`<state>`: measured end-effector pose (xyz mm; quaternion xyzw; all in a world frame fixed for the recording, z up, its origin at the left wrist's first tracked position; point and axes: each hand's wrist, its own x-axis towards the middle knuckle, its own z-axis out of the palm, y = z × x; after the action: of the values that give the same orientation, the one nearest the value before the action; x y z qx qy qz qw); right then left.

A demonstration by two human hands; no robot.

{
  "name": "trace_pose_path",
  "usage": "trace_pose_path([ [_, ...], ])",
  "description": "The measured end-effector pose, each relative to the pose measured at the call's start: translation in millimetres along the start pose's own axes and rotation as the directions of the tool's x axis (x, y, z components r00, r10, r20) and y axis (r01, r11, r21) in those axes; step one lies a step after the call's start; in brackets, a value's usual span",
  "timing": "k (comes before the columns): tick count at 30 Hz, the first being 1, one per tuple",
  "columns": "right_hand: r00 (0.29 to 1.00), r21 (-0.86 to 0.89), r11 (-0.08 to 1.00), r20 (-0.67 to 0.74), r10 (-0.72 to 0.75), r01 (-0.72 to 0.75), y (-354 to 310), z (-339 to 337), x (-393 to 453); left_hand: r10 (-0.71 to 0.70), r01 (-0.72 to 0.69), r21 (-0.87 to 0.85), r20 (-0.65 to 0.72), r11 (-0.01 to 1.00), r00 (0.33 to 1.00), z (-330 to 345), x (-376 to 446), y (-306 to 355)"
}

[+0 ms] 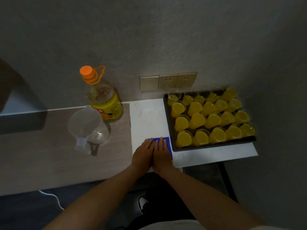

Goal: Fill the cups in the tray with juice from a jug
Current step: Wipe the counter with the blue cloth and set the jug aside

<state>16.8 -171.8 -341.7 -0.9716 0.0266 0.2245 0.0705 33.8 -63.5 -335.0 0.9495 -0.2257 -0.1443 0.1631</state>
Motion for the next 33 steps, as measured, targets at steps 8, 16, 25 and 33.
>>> trace_pose_path([
  [8, 0.999, 0.037, 0.999, -0.031, -0.034, 0.035, 18.5, 10.5, -5.4, 0.056, -0.056, 0.046, -0.001, 0.997, 0.998, 14.7, -1.4, 8.9],
  [16, 1.000, 0.082, 0.996, 0.022, -0.022, 0.020, 19.6, 1.4, -11.1, 0.024, -0.029, 0.086, 0.055, 0.996, 0.998, 21.9, 2.4, 4.9],
  [25, 0.997, 0.052, 0.998, 0.073, -0.023, 0.019, 15.6, -7.9, -7.7, -0.003, -0.002, 0.080, 0.070, 0.997, 0.998, 2.4, 3.5, 9.9],
  [33, 0.994, 0.097, 0.992, 0.060, -0.092, 0.086, -14.4, -96.1, 18.5, -0.107, 0.107, 0.042, -0.014, 0.993, 0.994, -93.8, 26.5, 2.1],
])
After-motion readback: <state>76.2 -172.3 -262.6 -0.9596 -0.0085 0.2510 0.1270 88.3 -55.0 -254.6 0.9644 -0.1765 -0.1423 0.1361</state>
